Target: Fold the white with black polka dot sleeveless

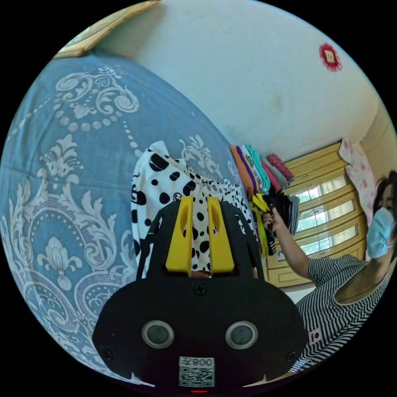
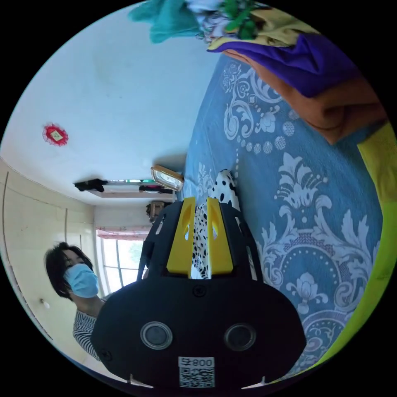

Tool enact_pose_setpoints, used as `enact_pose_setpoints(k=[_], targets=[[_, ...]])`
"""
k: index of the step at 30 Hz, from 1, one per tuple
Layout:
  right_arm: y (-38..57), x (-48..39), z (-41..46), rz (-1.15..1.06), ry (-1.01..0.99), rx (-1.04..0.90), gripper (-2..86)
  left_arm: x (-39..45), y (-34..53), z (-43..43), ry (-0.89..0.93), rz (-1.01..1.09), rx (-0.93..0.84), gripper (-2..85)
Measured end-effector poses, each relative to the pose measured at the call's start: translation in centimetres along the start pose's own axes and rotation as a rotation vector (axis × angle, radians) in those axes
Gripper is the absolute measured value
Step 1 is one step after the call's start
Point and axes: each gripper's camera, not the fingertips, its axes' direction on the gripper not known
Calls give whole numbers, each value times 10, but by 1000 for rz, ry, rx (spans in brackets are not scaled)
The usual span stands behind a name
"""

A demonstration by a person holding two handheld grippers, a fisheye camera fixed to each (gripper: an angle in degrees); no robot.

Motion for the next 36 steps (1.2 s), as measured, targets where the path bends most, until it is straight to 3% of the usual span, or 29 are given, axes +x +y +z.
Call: enact_pose_setpoints(k=[5,10,15,29,36], targets=[[23,-69,79,-204,289,-117,55,65,-44,45,-148,90,-53,68],[51,-142,216,-480,757,-233,55,117,-78,88,-331,167,-129,59],[70,-145,309,-543,971,-315,46,156,-97,115,-461,211,-154,24],[96,-200,335,-603,891,-154,2,250,-139,98,-426,271,-22,4],[92,-210,354,-589,879,-164,2,266,-156,125,-421,295,-131,19]])
